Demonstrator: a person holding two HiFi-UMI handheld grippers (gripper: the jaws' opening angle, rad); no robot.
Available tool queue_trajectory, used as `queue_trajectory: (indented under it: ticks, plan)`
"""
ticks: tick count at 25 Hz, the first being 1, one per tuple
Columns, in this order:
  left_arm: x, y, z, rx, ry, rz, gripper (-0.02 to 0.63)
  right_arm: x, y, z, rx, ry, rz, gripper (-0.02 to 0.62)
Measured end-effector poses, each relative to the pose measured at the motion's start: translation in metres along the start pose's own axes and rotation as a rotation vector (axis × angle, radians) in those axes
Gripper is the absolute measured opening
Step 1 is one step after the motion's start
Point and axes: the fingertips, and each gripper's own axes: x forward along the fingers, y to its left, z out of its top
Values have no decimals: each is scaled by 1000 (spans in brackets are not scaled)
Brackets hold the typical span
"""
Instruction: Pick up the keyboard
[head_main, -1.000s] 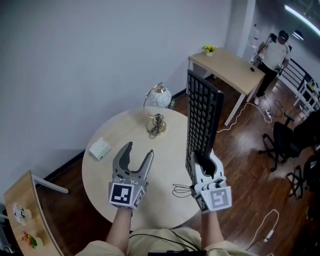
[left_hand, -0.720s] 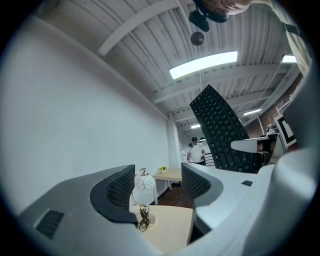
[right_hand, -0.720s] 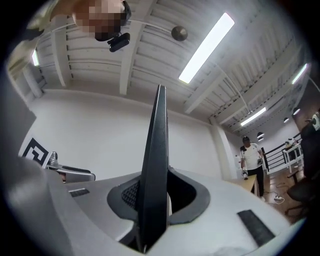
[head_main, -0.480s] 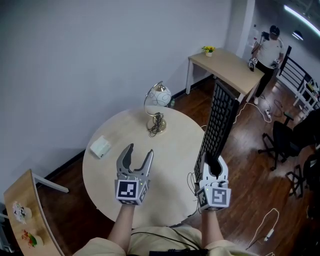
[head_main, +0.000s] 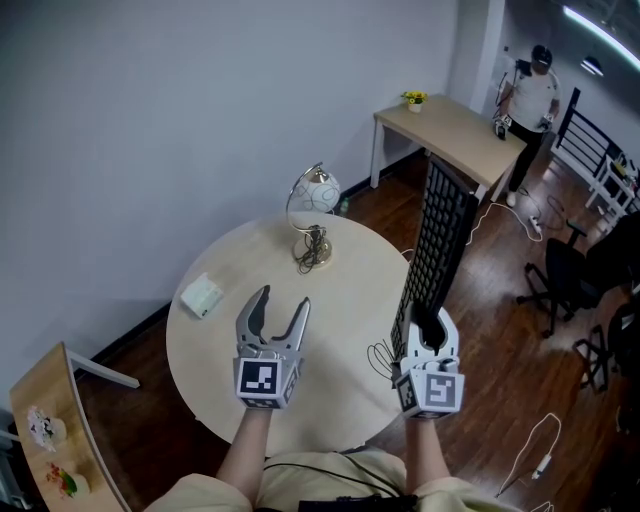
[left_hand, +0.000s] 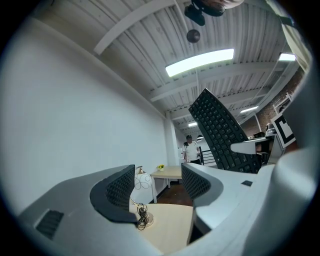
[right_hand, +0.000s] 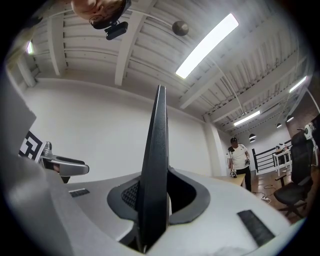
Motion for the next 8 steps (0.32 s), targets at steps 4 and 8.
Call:
queue_trajectory:
  ticks: [4,8]
  plan:
    - [-2,1,-1,1,18,4,285,2,3,-1,10,4,5,101]
    - [-3,3,0,4,18,7,285,2,6,-3,21,14,12,101]
